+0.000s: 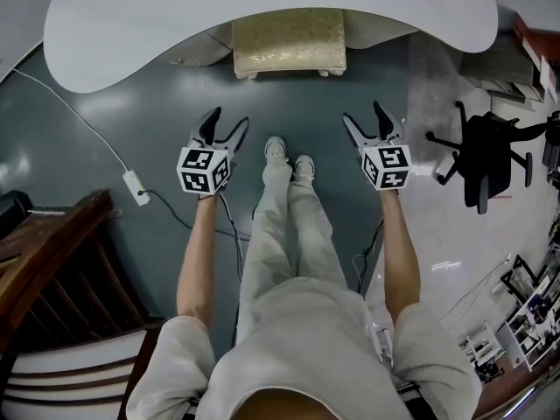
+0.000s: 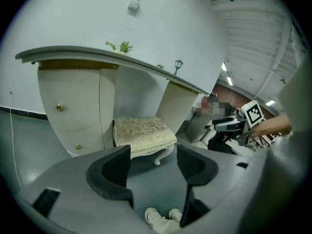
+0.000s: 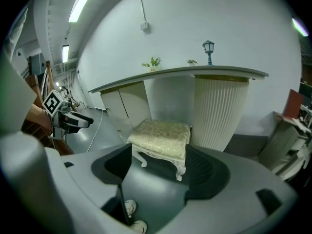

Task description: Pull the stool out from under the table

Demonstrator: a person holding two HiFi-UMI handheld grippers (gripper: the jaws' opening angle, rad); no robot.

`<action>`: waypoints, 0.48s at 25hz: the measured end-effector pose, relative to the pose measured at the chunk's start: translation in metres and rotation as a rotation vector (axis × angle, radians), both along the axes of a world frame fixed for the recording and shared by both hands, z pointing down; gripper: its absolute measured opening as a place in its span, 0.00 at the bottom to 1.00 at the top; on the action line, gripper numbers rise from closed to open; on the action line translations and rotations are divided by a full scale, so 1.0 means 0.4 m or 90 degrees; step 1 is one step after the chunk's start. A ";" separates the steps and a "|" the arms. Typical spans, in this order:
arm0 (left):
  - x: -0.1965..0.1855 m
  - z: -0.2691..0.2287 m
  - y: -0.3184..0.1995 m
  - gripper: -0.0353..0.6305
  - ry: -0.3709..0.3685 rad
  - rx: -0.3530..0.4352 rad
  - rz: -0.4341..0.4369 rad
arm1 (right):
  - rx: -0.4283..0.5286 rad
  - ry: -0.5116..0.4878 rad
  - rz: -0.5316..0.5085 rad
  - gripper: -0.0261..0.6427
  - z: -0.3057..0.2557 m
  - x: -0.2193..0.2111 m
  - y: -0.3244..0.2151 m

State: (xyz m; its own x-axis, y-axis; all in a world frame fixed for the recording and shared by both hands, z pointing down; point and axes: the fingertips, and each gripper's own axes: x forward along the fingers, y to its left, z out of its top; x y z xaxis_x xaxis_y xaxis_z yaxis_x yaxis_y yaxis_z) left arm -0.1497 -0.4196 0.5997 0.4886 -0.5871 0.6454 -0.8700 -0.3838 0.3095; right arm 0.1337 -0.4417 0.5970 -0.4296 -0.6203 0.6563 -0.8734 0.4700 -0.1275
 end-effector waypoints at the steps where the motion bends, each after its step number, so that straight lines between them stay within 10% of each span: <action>1: -0.001 0.023 -0.005 0.47 0.000 -0.003 0.001 | -0.004 0.001 0.003 0.53 0.025 0.001 -0.006; 12: -0.019 0.320 -0.088 0.47 -0.020 -0.020 -0.004 | -0.034 0.006 -0.005 0.54 0.319 0.008 -0.065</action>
State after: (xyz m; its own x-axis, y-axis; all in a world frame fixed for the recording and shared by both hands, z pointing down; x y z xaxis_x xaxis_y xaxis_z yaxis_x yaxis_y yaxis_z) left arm -0.1573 -0.4547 0.7279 0.4643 -0.5688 0.6789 -0.8817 -0.3694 0.2935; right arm 0.1368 -0.4678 0.7246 -0.4276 -0.5816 0.6920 -0.8713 0.4692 -0.1441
